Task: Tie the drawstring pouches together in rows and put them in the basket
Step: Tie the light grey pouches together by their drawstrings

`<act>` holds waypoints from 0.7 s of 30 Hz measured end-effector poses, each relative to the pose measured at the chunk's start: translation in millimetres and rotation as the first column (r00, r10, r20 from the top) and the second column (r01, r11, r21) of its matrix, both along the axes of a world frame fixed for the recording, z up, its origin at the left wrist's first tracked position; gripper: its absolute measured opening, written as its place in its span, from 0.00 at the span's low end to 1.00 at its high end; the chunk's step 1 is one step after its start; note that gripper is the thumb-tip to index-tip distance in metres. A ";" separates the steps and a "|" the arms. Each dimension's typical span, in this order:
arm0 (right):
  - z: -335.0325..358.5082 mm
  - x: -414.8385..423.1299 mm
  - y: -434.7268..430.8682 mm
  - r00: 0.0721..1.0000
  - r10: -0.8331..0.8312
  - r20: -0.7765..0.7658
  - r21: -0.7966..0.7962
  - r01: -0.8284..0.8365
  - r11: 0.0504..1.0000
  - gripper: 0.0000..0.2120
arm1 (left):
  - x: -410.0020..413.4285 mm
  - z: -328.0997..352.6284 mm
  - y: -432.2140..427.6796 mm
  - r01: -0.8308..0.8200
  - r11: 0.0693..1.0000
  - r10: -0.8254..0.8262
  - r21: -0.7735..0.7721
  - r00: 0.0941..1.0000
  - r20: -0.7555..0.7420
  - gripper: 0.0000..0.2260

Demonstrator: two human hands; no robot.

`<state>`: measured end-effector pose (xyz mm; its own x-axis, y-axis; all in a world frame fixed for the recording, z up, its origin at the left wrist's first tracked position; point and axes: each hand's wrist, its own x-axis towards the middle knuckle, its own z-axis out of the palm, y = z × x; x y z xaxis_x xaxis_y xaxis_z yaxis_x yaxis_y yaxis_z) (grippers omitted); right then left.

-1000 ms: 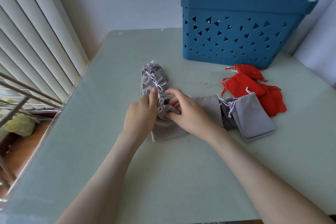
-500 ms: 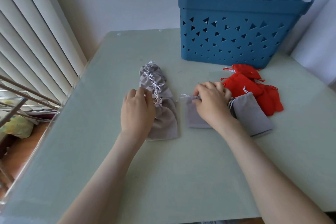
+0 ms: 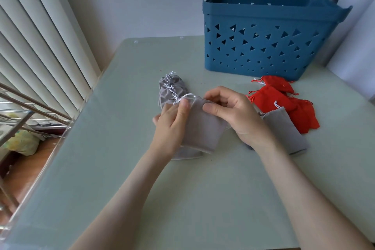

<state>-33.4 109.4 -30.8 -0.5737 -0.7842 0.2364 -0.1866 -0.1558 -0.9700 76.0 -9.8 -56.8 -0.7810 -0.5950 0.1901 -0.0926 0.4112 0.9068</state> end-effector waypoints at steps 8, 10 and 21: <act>-8.3 -5.1 -5.0 0.999 0.045 0.009 0.120 -0.046 0.992 0.09 | 2.1 15.5 1.1 0.134 0.911 -0.039 0.390 0.970 -0.241 0.14; -9.6 -7.8 -4.6 0.999 0.008 0.044 0.157 -0.015 0.988 0.08 | 1.7 13.9 -1.0 0.102 0.906 -0.006 0.412 0.974 -0.227 0.15; -23.1 -21.8 -2.0 0.981 -0.193 -0.030 0.378 0.190 0.906 0.10 | -1.1 10.3 -12.8 0.062 0.795 0.087 0.604 0.973 -0.214 0.17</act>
<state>-55.2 107.4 -53.8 -0.7225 -0.6887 -0.0608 -0.1683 0.2605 -0.9507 74.9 -22.6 -46.5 -0.7544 -0.6548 -0.0465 0.1368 -0.2261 0.9644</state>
